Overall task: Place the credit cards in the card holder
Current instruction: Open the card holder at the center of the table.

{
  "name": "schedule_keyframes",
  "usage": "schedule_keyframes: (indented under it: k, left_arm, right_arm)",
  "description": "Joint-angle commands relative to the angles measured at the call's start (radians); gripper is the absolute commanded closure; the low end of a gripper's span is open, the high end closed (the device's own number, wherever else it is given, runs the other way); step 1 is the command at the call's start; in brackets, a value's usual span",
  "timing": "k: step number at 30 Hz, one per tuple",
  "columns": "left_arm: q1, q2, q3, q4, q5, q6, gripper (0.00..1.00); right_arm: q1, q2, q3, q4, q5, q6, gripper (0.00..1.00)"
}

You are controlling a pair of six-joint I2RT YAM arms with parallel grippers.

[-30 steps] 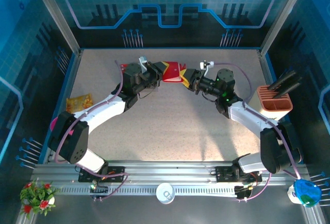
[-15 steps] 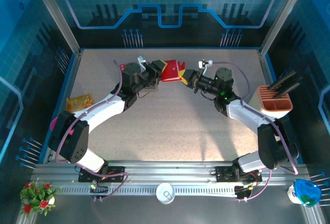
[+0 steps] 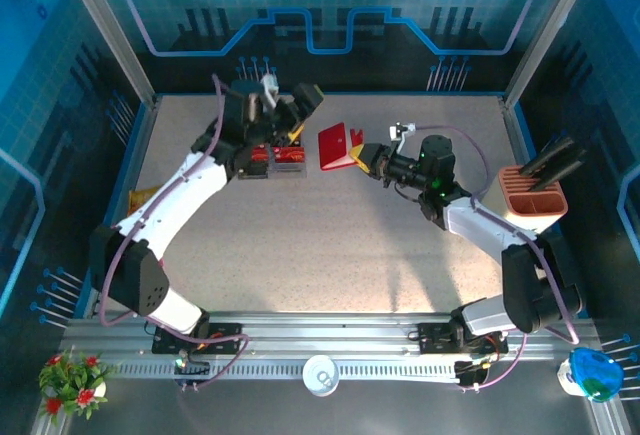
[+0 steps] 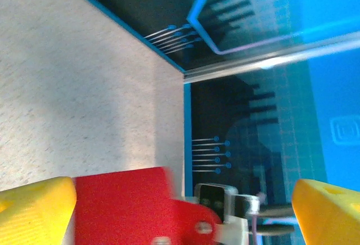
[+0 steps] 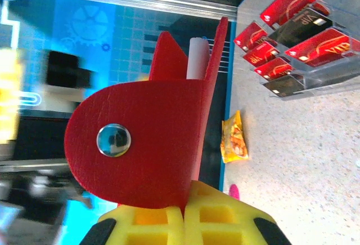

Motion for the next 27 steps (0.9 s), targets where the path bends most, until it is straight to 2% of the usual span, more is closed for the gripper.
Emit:
schedule_keyframes:
  k: [1, 6, 9, 15, 22, 27]
  left_arm:
    - [-0.062, 0.094, 0.245, -0.457, -0.049, 0.347, 0.01]
    - [-0.144, 0.259, 0.515, -0.727, -0.163, 0.482, 0.01]
    - [-0.186, 0.299, 0.560, -0.788, -0.238, 0.519, 0.01]
    - [-0.237, 0.285, 0.479, -0.738, -0.317, 0.531, 0.01]
    - [-0.254, 0.277, 0.416, -0.723, -0.376, 0.534, 0.01]
    - [-0.255, 0.193, 0.269, -0.637, -0.434, 0.514, 0.01]
  right_arm:
    - [-0.004, -0.047, 0.037, -0.118, -0.014, -0.122, 1.00]
    - [0.003, -0.060, 0.051, -0.191, -0.004, -0.165, 1.00]
    - [0.007, -0.067, 0.055, -0.223, -0.003, -0.185, 1.00]
    - [0.008, -0.079, 0.047, -0.242, -0.002, -0.196, 1.00]
    - [0.007, -0.075, 0.055, -0.260, 0.002, -0.199, 1.00]
    - [0.000, -0.067, 0.050, -0.273, -0.003, -0.203, 1.00]
